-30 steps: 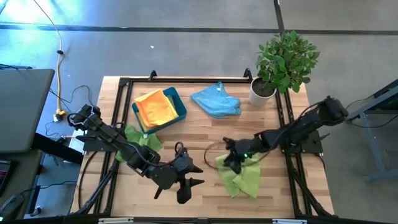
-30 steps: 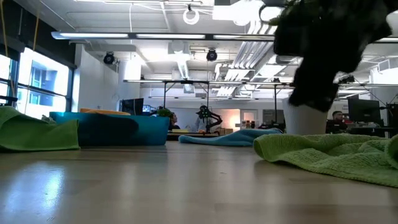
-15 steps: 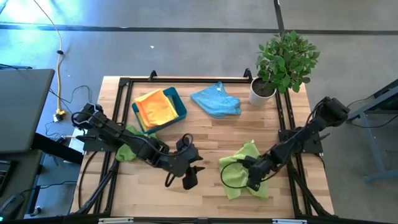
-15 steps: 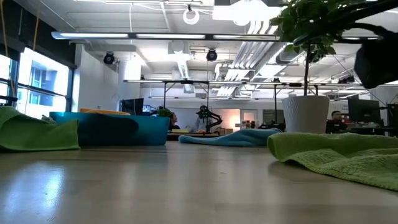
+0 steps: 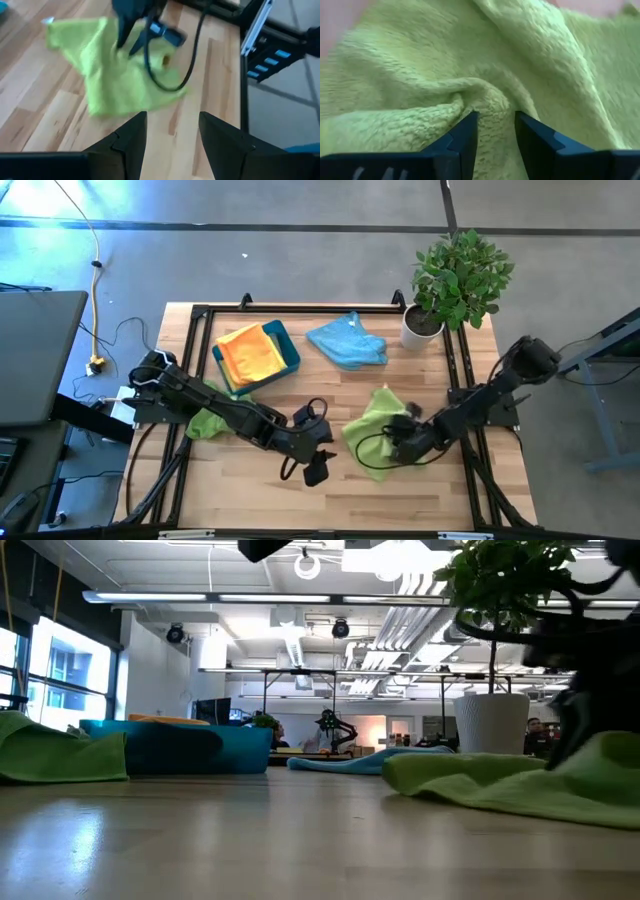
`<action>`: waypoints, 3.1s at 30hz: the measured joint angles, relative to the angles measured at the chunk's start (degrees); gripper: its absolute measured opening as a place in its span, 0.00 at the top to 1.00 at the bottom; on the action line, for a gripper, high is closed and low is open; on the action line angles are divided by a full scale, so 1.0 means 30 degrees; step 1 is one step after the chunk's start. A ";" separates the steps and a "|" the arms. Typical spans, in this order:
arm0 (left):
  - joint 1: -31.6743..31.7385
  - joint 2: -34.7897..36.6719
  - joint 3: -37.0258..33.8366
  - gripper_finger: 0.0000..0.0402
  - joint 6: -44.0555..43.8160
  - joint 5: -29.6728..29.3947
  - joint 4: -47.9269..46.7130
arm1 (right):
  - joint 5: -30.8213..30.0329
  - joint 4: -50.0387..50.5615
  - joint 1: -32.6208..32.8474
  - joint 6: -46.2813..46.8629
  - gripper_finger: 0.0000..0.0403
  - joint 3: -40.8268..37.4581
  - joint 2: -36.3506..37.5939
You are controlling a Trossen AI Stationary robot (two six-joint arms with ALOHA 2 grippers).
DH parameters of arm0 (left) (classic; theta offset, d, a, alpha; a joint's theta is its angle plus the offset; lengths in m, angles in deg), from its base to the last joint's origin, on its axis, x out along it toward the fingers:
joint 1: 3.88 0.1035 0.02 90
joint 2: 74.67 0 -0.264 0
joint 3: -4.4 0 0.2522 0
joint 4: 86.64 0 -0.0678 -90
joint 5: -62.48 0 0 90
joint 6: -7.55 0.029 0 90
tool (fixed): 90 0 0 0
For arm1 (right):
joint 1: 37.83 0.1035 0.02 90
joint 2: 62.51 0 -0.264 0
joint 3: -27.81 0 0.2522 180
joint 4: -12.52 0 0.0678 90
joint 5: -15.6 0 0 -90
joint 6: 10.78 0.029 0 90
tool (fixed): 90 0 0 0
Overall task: Fold microfiber towels
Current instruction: Fold the right green microfiber cloth
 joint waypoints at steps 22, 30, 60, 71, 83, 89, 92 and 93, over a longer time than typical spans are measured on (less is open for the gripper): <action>0.0438 -0.0402 -0.0024 0.58 0.2814 -0.0047 -0.1323 | 0.4735 0.2027 0.1547 0.7737 0.70 0.3681 -0.0544; 0.1665 -0.2564 -0.0029 0.58 0.4589 -0.0021 -0.0510 | 0.2171 0.6549 0.2790 1.2160 0.70 0.3323 -0.1198; -0.0233 -0.7139 -0.0036 0.58 -0.1265 0.7916 0.4347 | -0.0635 0.7844 -0.3161 0.3332 0.70 0.5788 -0.1231; 0.0673 -0.5835 -0.0015 0.58 0.3995 0.5475 0.5754 | 0.2863 0.8649 0.0644 0.8725 0.70 0.7687 -0.1221; 0.3864 -0.5952 -0.0023 0.58 1.2568 0.3412 0.3769 | 0.0821 0.9406 0.3418 1.4868 0.70 0.7677 -0.2863; 0.5373 -0.5952 -0.0029 0.58 1.3992 0.3423 0.3000 | 0.0886 0.9397 0.3420 1.6504 0.70 0.7665 -0.5193; 0.5837 -0.5952 -0.0029 0.58 1.4018 0.4005 0.2990 | 0.0780 0.9419 0.3341 1.6827 0.70 0.7674 -0.6042; 0.5960 -0.5952 -0.0029 0.58 1.3937 0.4264 0.2990 | 0.0690 0.9465 0.3285 1.6820 0.70 0.7706 -0.6202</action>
